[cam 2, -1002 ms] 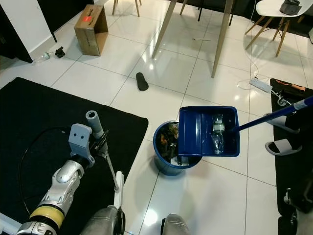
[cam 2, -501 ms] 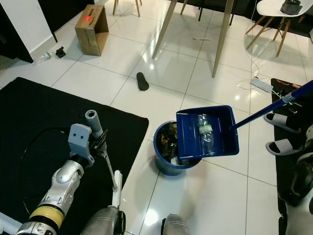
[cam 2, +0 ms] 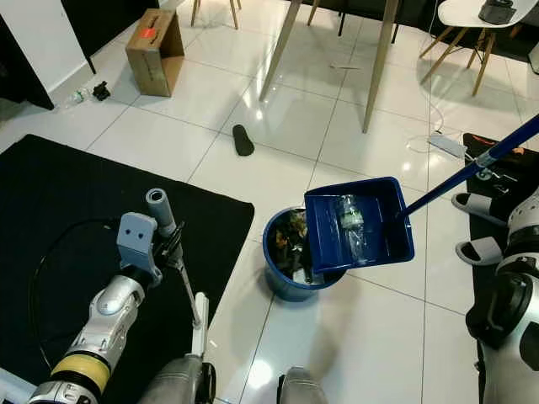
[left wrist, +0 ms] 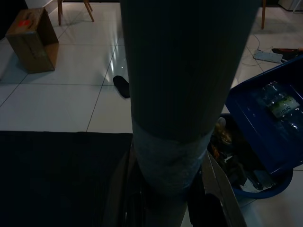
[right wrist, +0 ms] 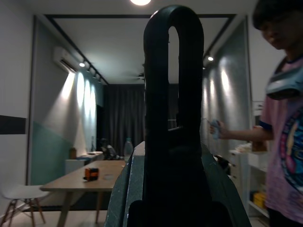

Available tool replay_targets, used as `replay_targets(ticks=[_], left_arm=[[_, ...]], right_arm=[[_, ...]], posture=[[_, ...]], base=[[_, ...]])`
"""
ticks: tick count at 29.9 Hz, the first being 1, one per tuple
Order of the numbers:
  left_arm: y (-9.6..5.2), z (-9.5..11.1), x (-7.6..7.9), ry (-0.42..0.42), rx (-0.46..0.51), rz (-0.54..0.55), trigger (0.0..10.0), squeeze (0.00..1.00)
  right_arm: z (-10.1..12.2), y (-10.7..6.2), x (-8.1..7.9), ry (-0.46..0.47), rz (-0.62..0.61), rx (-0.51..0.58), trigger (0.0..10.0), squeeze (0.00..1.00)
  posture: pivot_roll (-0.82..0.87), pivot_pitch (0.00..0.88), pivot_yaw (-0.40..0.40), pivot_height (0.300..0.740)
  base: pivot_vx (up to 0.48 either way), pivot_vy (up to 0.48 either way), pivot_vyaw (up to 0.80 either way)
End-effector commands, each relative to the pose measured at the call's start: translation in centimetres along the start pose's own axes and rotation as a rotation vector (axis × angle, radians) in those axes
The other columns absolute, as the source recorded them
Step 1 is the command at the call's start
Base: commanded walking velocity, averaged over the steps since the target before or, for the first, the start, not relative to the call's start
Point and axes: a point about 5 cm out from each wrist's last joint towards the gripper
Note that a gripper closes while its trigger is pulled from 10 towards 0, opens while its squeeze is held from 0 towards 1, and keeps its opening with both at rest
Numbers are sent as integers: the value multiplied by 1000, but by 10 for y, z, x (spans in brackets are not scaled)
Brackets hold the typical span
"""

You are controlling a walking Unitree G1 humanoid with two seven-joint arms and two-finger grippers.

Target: Sweep floor

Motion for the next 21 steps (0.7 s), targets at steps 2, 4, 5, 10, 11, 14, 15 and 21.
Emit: replay_targets(ticks=[2, 4, 5, 10, 11, 14, 15, 21], left_arm=[[-1, -2, 5, -4, 9, -12, 10000, 0], [-1, -1, 5, -5, 8, -15, 10000, 0], [-1, -1, 5, -5, 8, -17, 10000, 0], [0, 0, 5, -4, 8, -25, 10000, 0], [1, 0, 5, -4, 8, -26, 10000, 0], [1, 0, 5, -4, 8, -28, 10000, 0], [1, 0, 5, -3, 7, -29, 10000, 0], [1, -1, 5, -4, 5, -29, 10000, 0]], right_arm=[[20, 7, 21, -35, -95, 86, 10000, 0], [21, 8, 25, -44, -113, 85, 10000, 0], [23, 8, 27, -53, -124, 87, 10000, 0], [29, 8, 30, -132, -95, 108, 10000, 0], [29, 8, 29, -144, -86, 111, 10000, 0], [30, 8, 28, -154, -78, 113, 10000, 0], [30, 8, 27, -163, -67, 112, 10000, 0], [27, 9, 17, -209, 8, 99, 10000, 0]], posture=[[52, 49, -24, 740], [52, 49, -24, 740], [49, 48, -16, 740], [49, 48, -10, 740], [49, 48, -10, 740], [48, 49, -8, 740], [49, 49, -9, 740], [52, 49, -11, 740]], base=[[0, 0, 0], [0, 0, 0], [0, 0, 0], [0, 0, 0], [0, 0, 0], [0, 0, 0], [0, 0, 0], [0, 0, 0]])
Point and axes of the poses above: a point about 5 cm out from each wrist's last joint towards the gripper, its own y axis pointing out of the wrist towards the gripper, its own z axis along the axis of the wrist's last joint, x = y × z, and after that the axes turned 3 degrees about -y, right-handed
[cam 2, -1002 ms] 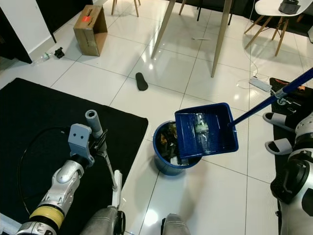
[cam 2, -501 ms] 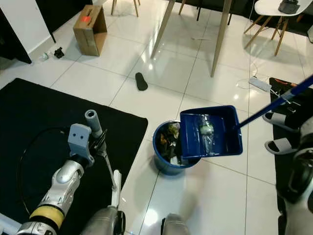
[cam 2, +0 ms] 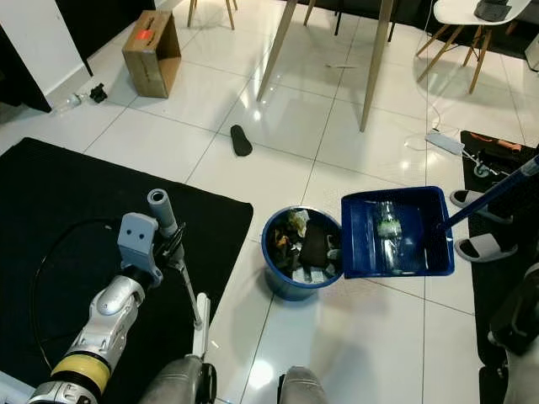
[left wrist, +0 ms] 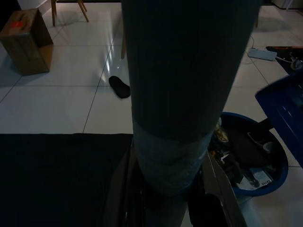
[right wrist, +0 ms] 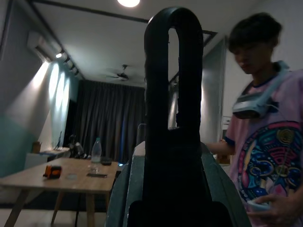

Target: Sweep floor

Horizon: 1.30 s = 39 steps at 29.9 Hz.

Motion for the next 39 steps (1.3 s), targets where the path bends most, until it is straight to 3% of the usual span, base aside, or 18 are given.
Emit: replay_targets(ticks=[1, 9, 14, 18, 24, 39], left_arm=[[1, 0, 4, -5, 9, -11, 10000, 0], [1, -1, 4, -6, 10, -11, 10000, 0], [1, -1, 5, -4, 11, -14, 10000, 0], [1, 0, 5, -4, 10, -15, 10000, 0], [1, 0, 5, -2, 14, -14, 10000, 0], [-1, -1, 5, -4, 13, -10, 10000, 0]], right_arm=[[13, 5, 3, -39, 14, 76, 10000, 0], [13, 5, -6, -50, 53, 91, 10000, 0], [11, 7, -13, 93, 34, 94, 10000, 0], [10, 8, -15, 125, 27, 94, 10000, 0], [4, 2, -33, 166, 55, 84, 10000, 0], [5, -3, -55, 77, 204, 105, 10000, 0]], posture=[[52, 49, -11, 740], [51, 44, -11, 740], [47, 39, -9, 740], [47, 39, -9, 740], [47, 36, -7, 740], [47, 50, -6, 740]], base=[[0, 0, 0], [0, 0, 0], [0, 0, 0], [0, 0, 0], [0, 0, 0], [0, 0, 0]])
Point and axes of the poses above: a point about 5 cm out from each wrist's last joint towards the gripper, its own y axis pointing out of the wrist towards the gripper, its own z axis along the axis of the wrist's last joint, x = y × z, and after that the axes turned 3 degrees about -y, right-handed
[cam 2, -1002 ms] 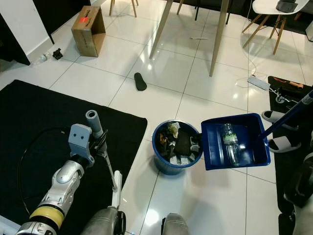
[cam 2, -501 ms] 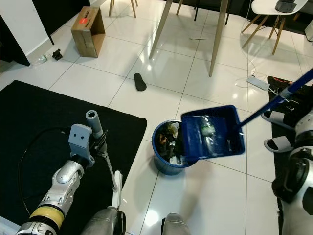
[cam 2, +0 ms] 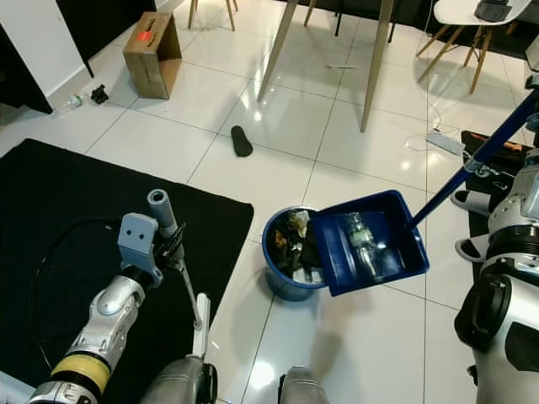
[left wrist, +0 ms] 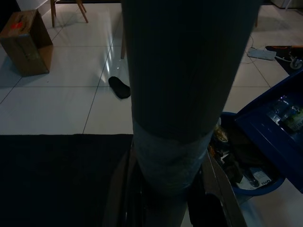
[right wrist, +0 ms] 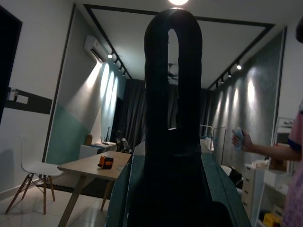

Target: Sweep floor

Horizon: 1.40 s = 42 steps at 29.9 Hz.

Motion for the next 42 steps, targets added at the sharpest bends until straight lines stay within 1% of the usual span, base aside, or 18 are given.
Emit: replay_targets(ticks=[1, 5, 9, 18, 20, 21, 22, 23, 24, 28, 30, 31, 33, 37, 42], left_arm=[[-1, -1, 5, -5, 13, -9, 10000, 0], [-1, -1, 6, -6, 12, -9, 10000, 0], [0, -1, 6, -7, 14, -11, 10000, 0], [2, 1, 6, -4, 18, -16, 10000, 0], [2, 1, 6, -4, 19, -17, 10000, 0], [2, 1, 6, -3, 19, -17, 10000, 0], [2, 1, 6, -3, 20, -17, 10000, 0], [2, 1, 6, -3, 20, -17, 10000, 0], [2, 1, 6, -3, 21, -16, 10000, 0], [2, 2, 6, -3, 22, -14, 10000, 0], [2, 2, 6, -4, 23, -14, 10000, 0], [2, 2, 6, -4, 24, -15, 10000, 0], [2, 2, 6, -4, 24, -15, 10000, 0], [3, 2, 7, -7, 27, -15, 10000, 0], [4, 2, 8, -8, 28, -14, 10000, 0]], right_arm=[[13, 6, -2, -40, 17, 86, 10000, 0], [15, 7, -4, -60, 29, 91, 10000, 0], [19, 10, -7, -91, 28, 121, 10000, 0], [25, 15, -15, -109, 55, 158, 10000, 0], [26, 15, -17, -101, 50, 161, 10000, 0], [25, 16, -17, -67, 15, 167, 10000, 0], [26, 17, -17, -47, -11, 171, 10000, 0], [26, 17, -17, -47, -11, 171, 10000, 0], [27, 18, -15, -19, -51, 177, 10000, 0], [28, 20, -12, 1, -81, 185, 10000, 0], [29, 22, -12, 44, -96, 189, 10000, 0], [29, 24, -16, 66, -75, 189, 10000, 0], [29, 25, -19, 66, -63, 189, 10000, 0], [26, 24, -37, 68, -8, 185, 10000, 0], [24, 23, -48, 68, 29, 186, 10000, 0]], posture=[[45, 52, -6, 740], [44, 54, -6, 740], [41, 53, -1, 740], [40, 54, 4, 740], [40, 55, 5, 740], [41, 57, 4, 740], [42, 57, 4, 740], [42, 57, 4, 740], [42, 57, 4, 740], [42, 57, 3, 740], [42, 57, 3, 740], [39, 57, 5, 740], [39, 57, 5, 740], [36, 58, 5, 740], [35, 60, 4, 740]], base=[[0, 0, 0], [0, 0, 0], [0, 0, 0], [0, 0, 0], [0, 0, 0], [0, 0, 0], [0, 0, 0], [0, 0, 0], [0, 0, 0], [0, 0, 0], [0, 0, 0], [0, 0, 0], [0, 0, 0], [0, 0, 0], [0, 0, 0]])
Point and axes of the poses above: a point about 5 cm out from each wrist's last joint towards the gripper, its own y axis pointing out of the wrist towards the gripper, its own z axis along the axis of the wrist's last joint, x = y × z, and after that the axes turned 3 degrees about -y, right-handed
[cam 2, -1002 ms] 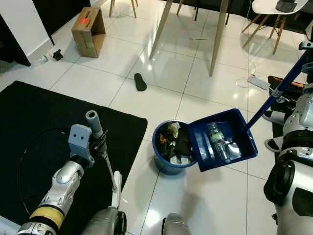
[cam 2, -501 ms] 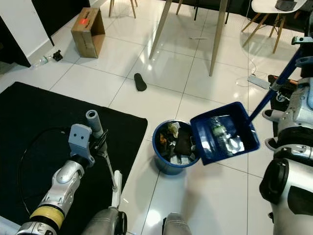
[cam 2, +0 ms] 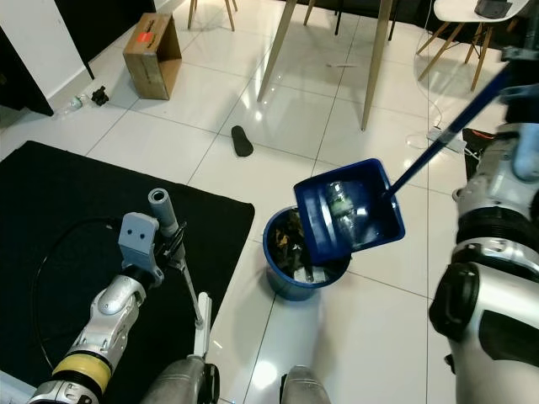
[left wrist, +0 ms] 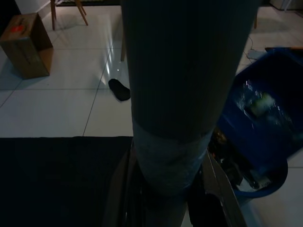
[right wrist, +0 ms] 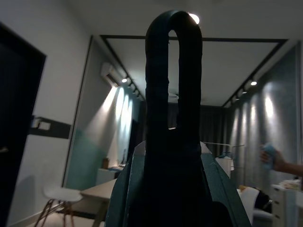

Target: Sweep floor

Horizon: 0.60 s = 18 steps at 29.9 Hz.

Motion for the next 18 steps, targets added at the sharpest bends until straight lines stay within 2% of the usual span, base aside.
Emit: replay_targets(ticks=[1, 4, 5, 18], left_arm=[[1, 0, 4, -2, 14, -9, 10000, 0], [1, 0, 5, -3, 14, -8, 10000, 0], [0, -1, 5, -4, 14, -7, 10000, 0], [0, -1, 6, -7, 15, -5, 10000, 0]], right_arm=[[15, 10, -2, -7, 9, 91, 10000, 0], [14, 11, -9, 3, 39, 97, 10000, 0], [14, 11, -17, 7, 69, 102, 10000, 0], [14, 11, -33, -18, 147, 115, 10000, 0]], posture=[[34, 59, 3, 740], [34, 59, 2, 740], [36, 58, 0, 740], [31, 49, -1, 740]], base=[[0, 0, 0], [0, 0, 0], [0, 0, 0], [0, 0, 0]])
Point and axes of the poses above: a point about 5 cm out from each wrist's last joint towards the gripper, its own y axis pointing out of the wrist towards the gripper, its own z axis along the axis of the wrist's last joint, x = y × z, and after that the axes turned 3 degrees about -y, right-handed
